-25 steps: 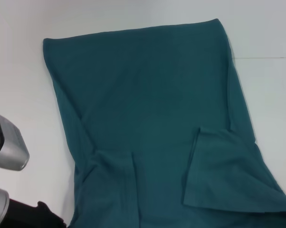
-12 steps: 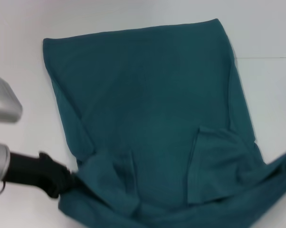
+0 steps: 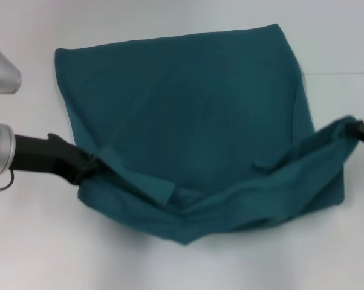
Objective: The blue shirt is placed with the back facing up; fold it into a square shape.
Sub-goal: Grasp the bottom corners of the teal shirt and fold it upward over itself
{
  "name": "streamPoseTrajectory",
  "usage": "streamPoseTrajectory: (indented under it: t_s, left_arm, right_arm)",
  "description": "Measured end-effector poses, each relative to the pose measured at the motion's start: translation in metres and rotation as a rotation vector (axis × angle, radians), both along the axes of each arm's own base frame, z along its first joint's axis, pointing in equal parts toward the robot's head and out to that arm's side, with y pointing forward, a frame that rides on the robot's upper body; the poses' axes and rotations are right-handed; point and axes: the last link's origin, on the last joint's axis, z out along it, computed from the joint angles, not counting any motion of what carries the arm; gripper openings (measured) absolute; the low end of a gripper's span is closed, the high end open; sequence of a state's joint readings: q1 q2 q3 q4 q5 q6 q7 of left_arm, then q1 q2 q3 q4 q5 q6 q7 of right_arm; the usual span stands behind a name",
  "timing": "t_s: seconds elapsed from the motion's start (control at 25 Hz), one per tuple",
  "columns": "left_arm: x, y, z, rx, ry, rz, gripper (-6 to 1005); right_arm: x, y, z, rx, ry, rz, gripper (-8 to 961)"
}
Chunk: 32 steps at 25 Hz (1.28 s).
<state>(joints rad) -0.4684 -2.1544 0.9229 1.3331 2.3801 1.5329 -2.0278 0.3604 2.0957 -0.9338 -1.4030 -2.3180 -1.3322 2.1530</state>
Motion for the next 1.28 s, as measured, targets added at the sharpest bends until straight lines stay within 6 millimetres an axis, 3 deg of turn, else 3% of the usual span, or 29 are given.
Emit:
streamPoseTrajectory:
  t_s: [0.2, 0.4, 0.88, 1.28]
  left_arm:
    - [0.006, 0.014, 0.006, 0.051, -0.010, -0.005, 49]
    - [0.007, 0.019, 0.012, 0.079, -0.029, 0.004, 50]
    - [0.002, 0.023, 0.009, 0.103, -0.035, 0.019, 50]
    - [0.009, 0.046, 0.006, 0.222, -0.074, 0.010, 50]
  right_arm:
    - [-0.011, 0.028, 0.003, 0.064, -0.032, 0.024, 20]
    - [-0.014, 0.042, 0.007, 0.088, -0.043, 0.030, 21]
    - [-0.008, 0.044, 0.006, 0.105, -0.038, 0.015, 20]
    - [-0.018, 0.063, 0.006, 0.168, -0.044, 0.051, 20]
